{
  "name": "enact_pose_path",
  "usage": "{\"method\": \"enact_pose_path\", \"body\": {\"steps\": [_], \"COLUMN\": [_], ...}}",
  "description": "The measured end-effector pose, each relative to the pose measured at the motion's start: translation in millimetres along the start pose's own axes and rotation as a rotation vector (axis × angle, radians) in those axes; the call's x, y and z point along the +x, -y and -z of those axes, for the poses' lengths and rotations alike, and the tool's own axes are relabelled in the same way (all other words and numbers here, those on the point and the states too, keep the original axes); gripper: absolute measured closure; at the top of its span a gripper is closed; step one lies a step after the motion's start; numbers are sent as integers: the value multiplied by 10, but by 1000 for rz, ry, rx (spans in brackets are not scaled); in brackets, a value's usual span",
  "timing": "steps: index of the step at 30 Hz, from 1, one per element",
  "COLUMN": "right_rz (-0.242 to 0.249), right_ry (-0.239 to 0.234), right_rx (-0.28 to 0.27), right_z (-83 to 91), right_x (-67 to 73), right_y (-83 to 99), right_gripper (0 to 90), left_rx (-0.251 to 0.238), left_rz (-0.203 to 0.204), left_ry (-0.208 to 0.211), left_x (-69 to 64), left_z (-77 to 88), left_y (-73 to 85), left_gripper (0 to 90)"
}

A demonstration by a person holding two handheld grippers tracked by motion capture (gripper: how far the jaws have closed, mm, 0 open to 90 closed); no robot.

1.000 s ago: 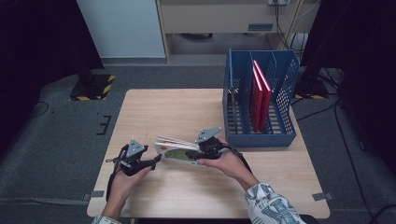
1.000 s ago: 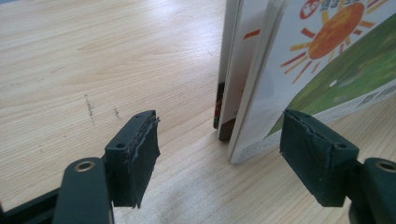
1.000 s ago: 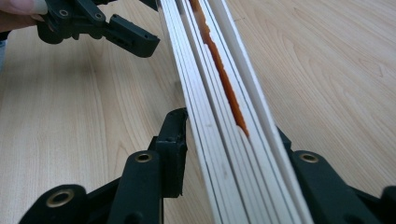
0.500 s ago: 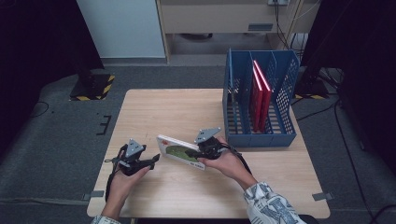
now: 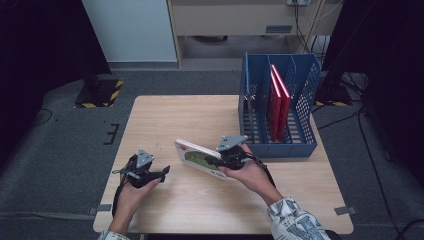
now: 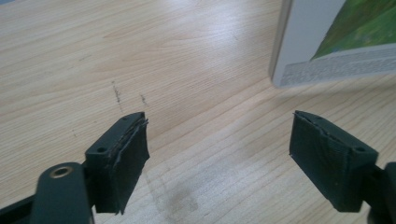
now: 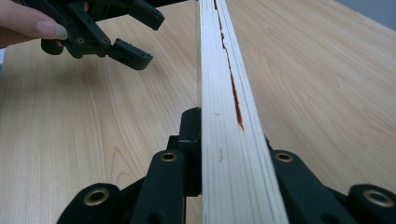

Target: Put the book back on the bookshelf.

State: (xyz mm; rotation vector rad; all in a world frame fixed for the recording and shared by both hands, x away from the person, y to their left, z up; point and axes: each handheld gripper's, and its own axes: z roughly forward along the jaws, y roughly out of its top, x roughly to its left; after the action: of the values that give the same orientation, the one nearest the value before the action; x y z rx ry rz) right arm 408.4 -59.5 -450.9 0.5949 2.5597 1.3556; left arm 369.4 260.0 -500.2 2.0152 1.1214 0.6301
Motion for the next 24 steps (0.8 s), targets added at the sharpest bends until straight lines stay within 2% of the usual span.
{"method": "enact_pose_path", "body": {"steps": [6,12,24], "right_rz": [-8,-21,-35], "right_ry": [18,25,48], "right_rx": [-8,-23,-38], "right_z": [105,232,448], "right_x": [3,26,8], "right_y": [36,55,141], "right_gripper": [756,756,756], "left_rx": [15,48,74], "left_rz": [22,29,47], "left_ry": [-15,-60,-66], "left_x": [37,73,105], "left_z": [-13,-25,-49], "left_y": [15,39,71], "left_gripper": [127,82,49]}}
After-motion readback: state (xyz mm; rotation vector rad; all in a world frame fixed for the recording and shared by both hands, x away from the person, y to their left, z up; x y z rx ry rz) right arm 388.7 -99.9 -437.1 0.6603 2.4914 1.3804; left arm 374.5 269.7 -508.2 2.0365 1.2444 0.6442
